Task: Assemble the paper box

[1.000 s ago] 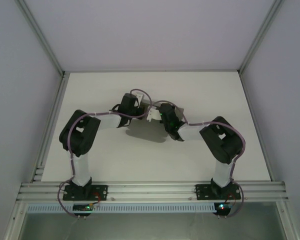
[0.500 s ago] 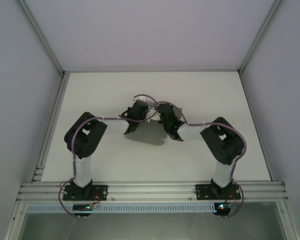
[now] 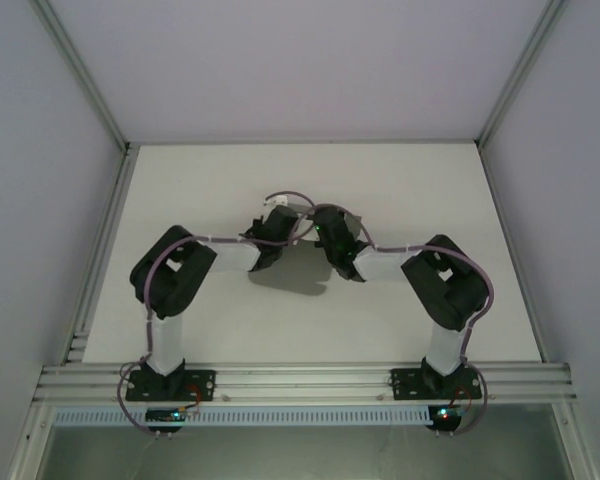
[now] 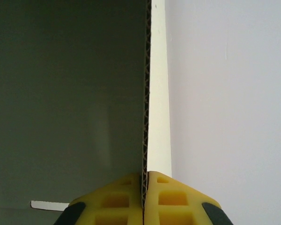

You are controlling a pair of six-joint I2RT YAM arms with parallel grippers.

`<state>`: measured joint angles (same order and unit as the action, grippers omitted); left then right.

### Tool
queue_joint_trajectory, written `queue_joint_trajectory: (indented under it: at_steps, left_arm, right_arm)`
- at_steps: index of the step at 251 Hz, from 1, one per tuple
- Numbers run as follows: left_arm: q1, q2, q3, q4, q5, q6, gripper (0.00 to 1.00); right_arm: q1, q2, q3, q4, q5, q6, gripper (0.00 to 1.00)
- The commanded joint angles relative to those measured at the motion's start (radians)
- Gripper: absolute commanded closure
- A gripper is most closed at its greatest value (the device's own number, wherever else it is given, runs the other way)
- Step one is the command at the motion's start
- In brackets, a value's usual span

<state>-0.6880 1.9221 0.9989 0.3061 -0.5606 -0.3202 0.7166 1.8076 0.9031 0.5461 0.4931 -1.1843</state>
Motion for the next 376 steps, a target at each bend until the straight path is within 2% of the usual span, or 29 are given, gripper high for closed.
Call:
queue_joint_trajectory:
  at_steps: [1, 29, 42, 50, 107, 120, 131, 160, 168, 186, 199, 209, 220, 243, 260, 294, 307, 338, 376]
  left_arm:
    - [0.068, -0.048, -0.088, -0.093, 0.019, 0.048, 0.71]
    - [0.068, -0.11, -0.108, -0.08, 0.041, 0.05, 0.74]
    - [0.069, -0.111, -0.112, -0.067, 0.04, 0.054, 0.94]
    - [0.07, -0.109, -0.11, -0.062, 0.037, 0.059, 1.0]
    - [0.069, -0.059, -0.099, -0.026, 0.054, 0.067, 1.0]
    - [0.072, -0.077, -0.123, 0.01, 0.071, 0.068, 1.0]
    - [0.081, -0.096, -0.131, 0.021, 0.144, 0.06, 1.0]
    - [0.123, -0.147, -0.136, 0.045, 0.304, 0.023, 1.0]
    - [0.135, -0.161, -0.138, 0.051, 0.338, 0.015, 1.0]
    - [0.161, -0.197, -0.16, 0.096, 0.439, -0.001, 1.0]
    - [0.187, -0.226, -0.176, 0.128, 0.525, -0.025, 1.0]
    - [0.209, -0.245, -0.183, 0.145, 0.584, -0.048, 1.0]
    - [0.234, -0.26, -0.194, 0.172, 0.668, -0.066, 1.0]
    - [0.268, -0.286, -0.224, 0.25, 0.807, -0.116, 1.0]
    - [0.279, -0.3, -0.229, 0.272, 0.864, -0.128, 1.0]
    - [0.278, -0.311, -0.235, 0.304, 0.907, -0.133, 1.0]
    - [0.278, -0.305, -0.233, 0.306, 0.911, -0.137, 1.0]
    - [0.278, -0.295, -0.227, 0.305, 0.911, -0.137, 1.0]
    - [0.278, -0.278, -0.21, 0.291, 0.916, -0.112, 1.0]
  right_arm:
    - [-0.005, -0.019, 0.005, -0.055, 0.065, 0.028, 1.0]
    - [-0.002, -0.02, 0.005, -0.044, 0.068, 0.029, 1.0]
    - [0.001, -0.02, 0.006, -0.044, 0.068, 0.028, 1.0]
    - [0.002, -0.019, 0.004, -0.041, 0.067, 0.029, 1.0]
    - [0.007, -0.014, 0.015, -0.025, 0.074, 0.054, 1.0]
    - [0.007, -0.018, 0.019, -0.019, 0.082, 0.069, 0.89]
    - [0.005, -0.024, 0.023, -0.008, 0.096, 0.091, 0.77]
    - [0.001, -0.094, -0.003, 0.033, 0.134, 0.178, 0.34]
    - [-0.003, -0.13, -0.012, 0.022, 0.139, 0.217, 0.25]
    - [-0.022, -0.231, -0.006, -0.167, 0.101, 0.381, 0.1]
    - [-0.052, -0.308, 0.026, -0.399, -0.016, 0.574, 0.02]
    - [-0.091, -0.364, 0.035, -0.503, -0.138, 0.71, 0.01]
    - [-0.149, -0.42, 0.039, -0.596, -0.341, 0.821, 0.02]
    - [-0.239, -0.488, 0.013, -0.598, -0.658, 0.97, 0.01]
    - [-0.254, -0.493, 0.036, -0.636, -0.78, 1.003, 0.01]
    - [-0.249, -0.458, 0.12, -0.694, -0.836, 1.062, 0.08]
    - [-0.251, -0.444, 0.138, -0.711, -0.865, 1.072, 0.17]
    - [-0.249, -0.423, 0.153, -0.695, -0.843, 1.093, 0.32]
    - [-0.238, -0.404, 0.166, -0.662, -0.843, 1.116, 0.56]
